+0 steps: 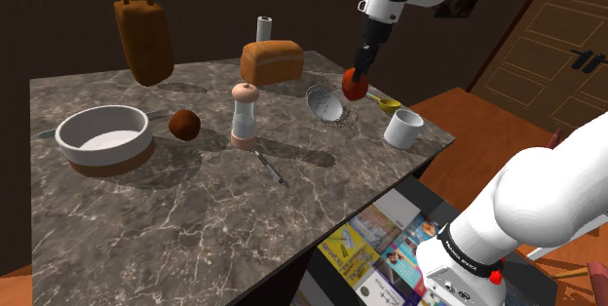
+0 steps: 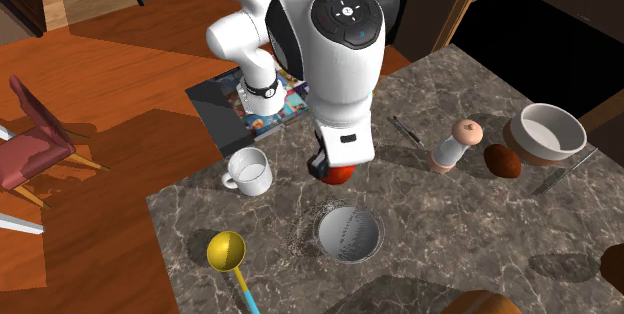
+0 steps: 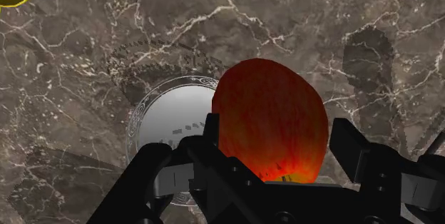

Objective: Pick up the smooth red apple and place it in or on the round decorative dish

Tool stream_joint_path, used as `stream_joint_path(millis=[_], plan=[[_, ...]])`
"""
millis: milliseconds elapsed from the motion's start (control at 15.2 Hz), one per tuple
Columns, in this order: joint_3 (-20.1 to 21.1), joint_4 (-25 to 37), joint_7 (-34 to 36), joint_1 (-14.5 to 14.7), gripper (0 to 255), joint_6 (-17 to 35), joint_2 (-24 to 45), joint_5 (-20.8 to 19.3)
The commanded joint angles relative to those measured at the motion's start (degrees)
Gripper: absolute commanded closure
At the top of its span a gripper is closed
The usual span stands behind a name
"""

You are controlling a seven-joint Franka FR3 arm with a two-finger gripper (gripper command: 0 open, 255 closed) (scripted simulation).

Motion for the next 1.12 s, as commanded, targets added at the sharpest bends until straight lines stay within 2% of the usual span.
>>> stream_joint_path(millis=[0,330,396,1056], plan=[[-0.63,4.94,-1.05,-0.11,255,-1.02,4.00,0.59],[-1.93,19.71,-3.70,-0.86,255,-4.94,15.23,2.74],[-2.34,26.12,-4.63,-1.37,255,-6.97,19.77,3.72],[-2.11,19.68,-5.21,-1.45,255,0.43,20.78,4.11]])
